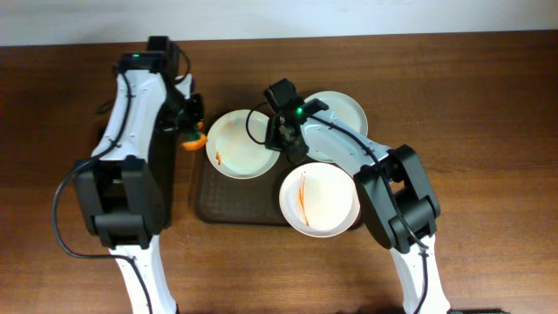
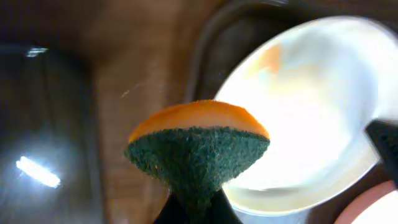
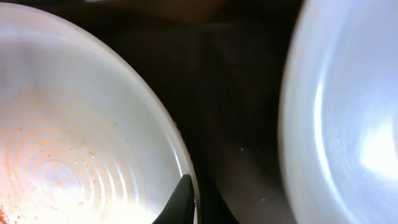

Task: Clean dirty plates on tray and stack at the side
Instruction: 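Scrub the plate again with the sponge in the left gripper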

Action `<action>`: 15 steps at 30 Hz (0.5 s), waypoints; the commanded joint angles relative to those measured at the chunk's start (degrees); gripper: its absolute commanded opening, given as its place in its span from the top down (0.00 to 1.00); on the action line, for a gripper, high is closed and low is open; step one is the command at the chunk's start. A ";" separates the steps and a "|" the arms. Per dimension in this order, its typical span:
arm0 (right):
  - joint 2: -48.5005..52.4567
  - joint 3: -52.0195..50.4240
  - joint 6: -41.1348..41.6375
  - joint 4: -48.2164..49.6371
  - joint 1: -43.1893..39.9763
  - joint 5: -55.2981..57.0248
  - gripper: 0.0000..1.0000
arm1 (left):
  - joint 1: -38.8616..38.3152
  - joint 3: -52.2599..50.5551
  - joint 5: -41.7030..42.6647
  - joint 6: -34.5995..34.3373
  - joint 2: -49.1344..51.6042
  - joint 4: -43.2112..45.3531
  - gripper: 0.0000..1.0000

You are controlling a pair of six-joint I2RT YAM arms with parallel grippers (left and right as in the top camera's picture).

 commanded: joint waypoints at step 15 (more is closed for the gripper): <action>1.09 -0.90 1.70 -1.20 -0.35 6.32 0.96 | -10.03 -15.30 -9.77 -8.44 7.39 19.82 1.00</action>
